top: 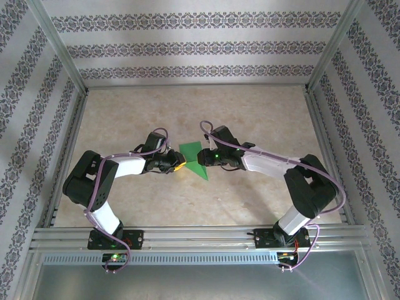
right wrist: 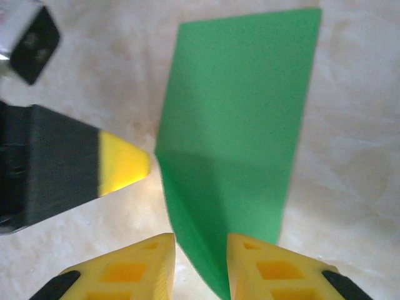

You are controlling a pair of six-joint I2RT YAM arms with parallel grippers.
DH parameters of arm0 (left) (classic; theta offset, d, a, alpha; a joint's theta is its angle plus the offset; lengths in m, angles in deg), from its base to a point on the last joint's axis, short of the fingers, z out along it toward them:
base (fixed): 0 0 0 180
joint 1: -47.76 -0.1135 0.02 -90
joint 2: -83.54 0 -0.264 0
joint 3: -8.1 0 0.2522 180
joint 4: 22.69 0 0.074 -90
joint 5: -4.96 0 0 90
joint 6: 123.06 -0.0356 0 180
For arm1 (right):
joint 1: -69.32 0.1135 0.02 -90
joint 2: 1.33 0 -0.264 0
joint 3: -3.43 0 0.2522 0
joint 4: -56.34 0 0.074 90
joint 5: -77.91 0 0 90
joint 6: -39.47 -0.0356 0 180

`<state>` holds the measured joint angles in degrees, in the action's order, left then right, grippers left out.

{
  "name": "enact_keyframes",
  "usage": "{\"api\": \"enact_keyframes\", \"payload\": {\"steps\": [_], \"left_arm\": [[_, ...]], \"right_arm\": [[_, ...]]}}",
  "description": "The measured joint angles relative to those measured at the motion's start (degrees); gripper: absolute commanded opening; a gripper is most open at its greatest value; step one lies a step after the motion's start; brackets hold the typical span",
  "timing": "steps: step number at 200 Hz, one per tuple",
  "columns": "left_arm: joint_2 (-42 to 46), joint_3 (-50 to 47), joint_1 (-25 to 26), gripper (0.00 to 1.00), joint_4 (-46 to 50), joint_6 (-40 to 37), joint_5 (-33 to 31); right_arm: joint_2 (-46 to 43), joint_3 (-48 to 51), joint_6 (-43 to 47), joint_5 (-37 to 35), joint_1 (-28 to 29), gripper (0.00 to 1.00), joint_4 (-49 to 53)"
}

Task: Fold a paper plane with a square sheet of paper (pick it up from the middle)
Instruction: Fourth fold the wing at the center of the table.

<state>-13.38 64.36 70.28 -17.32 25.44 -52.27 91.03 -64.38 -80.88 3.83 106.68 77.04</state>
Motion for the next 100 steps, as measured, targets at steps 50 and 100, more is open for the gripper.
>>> {"api": "enact_keyframes", "payload": {"steps": [50, 100], "left_arm": [[1.2, 0.1, 0.0, 0.24, 2.2, -0.1, -2.8], [2.0, 0.1, 0.0, 0.28, 2.4, -0.1, -2.8]], "right_arm": [[2.6, -1.9, 2.3, 3.1, 3.9, 0.29, -0.5], [8.2, -2.0, 0.7, 2.3, 2.3, 0.29, -0.2]]}}
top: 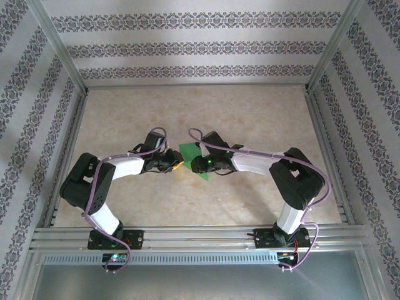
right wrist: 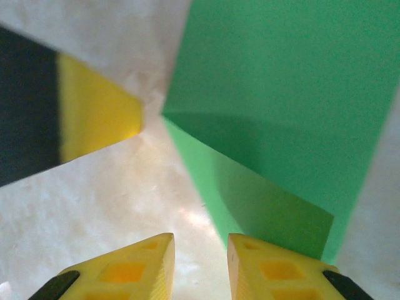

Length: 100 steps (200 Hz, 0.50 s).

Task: Fold a paper plane with a square sheet of paper (pick it up from the middle)
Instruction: Fourth fold the wing at the center of the table.

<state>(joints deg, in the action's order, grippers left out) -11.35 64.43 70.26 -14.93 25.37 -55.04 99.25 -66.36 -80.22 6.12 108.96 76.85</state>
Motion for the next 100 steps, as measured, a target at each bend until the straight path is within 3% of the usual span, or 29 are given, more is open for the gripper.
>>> {"api": "enact_keyframes", "payload": {"steps": [100], "left_arm": [[-2.9, 0.2, 0.0, 0.34, -2.6, 0.2, 4.3]], "right_arm": [[4.0, 0.7, -3.5, 1.2, -3.5, 0.29, -2.4]]}}
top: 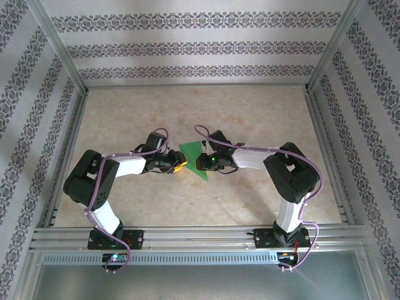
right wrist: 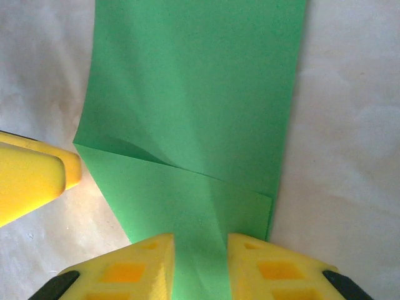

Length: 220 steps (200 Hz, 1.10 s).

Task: Fold a paper plane with a square sheet of paper (pick it up from the middle)
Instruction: Fourth fold the wing at the center of the table.

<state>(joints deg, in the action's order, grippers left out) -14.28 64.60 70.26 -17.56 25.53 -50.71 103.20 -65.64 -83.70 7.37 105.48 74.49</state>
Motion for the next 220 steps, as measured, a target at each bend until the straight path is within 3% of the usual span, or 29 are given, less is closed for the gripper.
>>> {"api": "enact_keyframes", "payload": {"steps": [110, 220], "left_arm": [[-3.4, 2.6, 0.0, 0.34, -0.1, 0.0, 0.6], [-3.5, 2.6, 0.0, 0.20, -3.5, 0.2, 1.9]], "right_arm": [[0.0, 0.7, -0.2, 1.0, -0.5, 0.28, -1.3], [0.0, 1.2, -0.1, 2.3, -1.6, 0.28, -1.7]]}}
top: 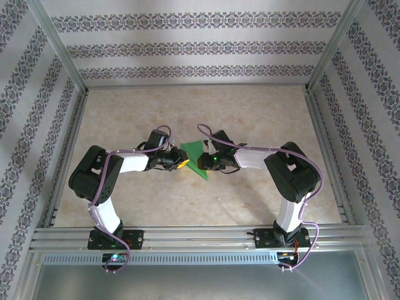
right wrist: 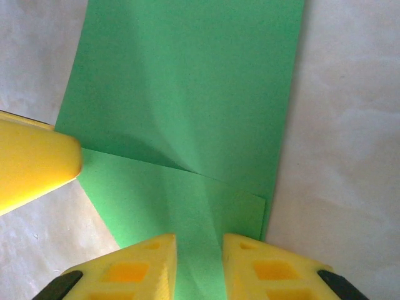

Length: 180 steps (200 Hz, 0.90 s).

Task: Fold a paper plane with a square sheet of paper (pick it up from the middle)
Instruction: Fourth fold the wing at the center of the table.

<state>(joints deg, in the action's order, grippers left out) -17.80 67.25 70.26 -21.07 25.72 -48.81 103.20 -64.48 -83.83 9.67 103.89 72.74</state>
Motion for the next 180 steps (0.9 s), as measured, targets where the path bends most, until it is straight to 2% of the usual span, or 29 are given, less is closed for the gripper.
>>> {"api": "enact_keyframes", "payload": {"steps": [47, 81, 106, 133, 180], "left_arm": [[-1.0, 0.2, 0.0, 0.10, -0.8, -1.4, 0.9], [-1.3, 1.0, 0.0, 0.08, -0.6, -1.7, 0.8], [-1.2, 2.1, 0.2, 0.07, 0.7, -1.7, -0.7], [0.2, 3.7, 1.5, 0.07, 5.1, -1.3, -3.7], [1.4, 8.7, 3.7, 0.07, 12.5, -0.6, -8.0]], "right_arm": [[-0.6, 0.7, 0.8, 1.5, -0.8, 0.36, -1.2], [-5.7, 2.7, 2.4, 0.3, -1.0, 0.45, -1.2], [-12.8, 5.1, 4.9, -7.1, 0.5, 0.47, -0.8], [-18.3, 7.1, 8.2, -17.9, 6.4, 0.47, -0.6], [-15.8, 7.8, 13.5, -29.4, 14.4, 0.48, -0.5]]}}
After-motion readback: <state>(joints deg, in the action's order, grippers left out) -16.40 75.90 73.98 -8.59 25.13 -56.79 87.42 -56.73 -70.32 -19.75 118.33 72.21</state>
